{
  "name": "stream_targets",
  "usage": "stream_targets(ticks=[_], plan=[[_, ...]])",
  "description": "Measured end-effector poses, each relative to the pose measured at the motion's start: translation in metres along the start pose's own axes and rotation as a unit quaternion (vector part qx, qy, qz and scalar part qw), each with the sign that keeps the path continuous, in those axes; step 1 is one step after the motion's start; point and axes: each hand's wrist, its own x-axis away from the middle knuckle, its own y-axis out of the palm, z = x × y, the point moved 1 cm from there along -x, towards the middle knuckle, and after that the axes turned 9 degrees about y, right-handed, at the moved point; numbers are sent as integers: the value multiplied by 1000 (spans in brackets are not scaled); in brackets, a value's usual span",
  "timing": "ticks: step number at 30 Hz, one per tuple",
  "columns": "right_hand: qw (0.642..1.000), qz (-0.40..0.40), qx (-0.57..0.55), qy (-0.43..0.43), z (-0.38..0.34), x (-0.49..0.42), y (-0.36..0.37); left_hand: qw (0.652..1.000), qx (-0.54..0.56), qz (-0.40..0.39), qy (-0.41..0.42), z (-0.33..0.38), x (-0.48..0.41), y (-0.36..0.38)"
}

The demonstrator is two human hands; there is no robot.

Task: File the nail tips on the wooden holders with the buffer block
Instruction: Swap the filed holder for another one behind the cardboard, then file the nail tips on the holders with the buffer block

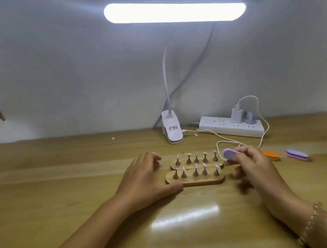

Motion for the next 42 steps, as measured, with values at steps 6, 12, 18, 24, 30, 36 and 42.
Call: stream_targets(ticks=[6, 12, 18, 24, 30, 36, 42], plan=[[991, -5, 130, 4, 1, -9, -6, 999, 36, 1, 34, 2, 8, 1], [962, -41, 258, -81, -7, 6, -3, 996, 75, 8, 48, 2, 7, 2], [948, -82, 277, -131, -10, 16, 0, 996, 73, 11, 48, 2, 8, 1], [930, -50, 311, -189, -6, 11, 1, 997, 54, 20, 51, 1, 8, 2], [904, -46, 357, -229, -4, 14, 3, 997, 57, 12, 50, 3, 10, -2], [919, -84, 324, -206, -7, 18, 2, 1000, 3, 11, 29, 5, 12, -4], [970, -100, 172, -137, -12, 30, 11, 988, -64, 99, 104, 24, 23, -11]])
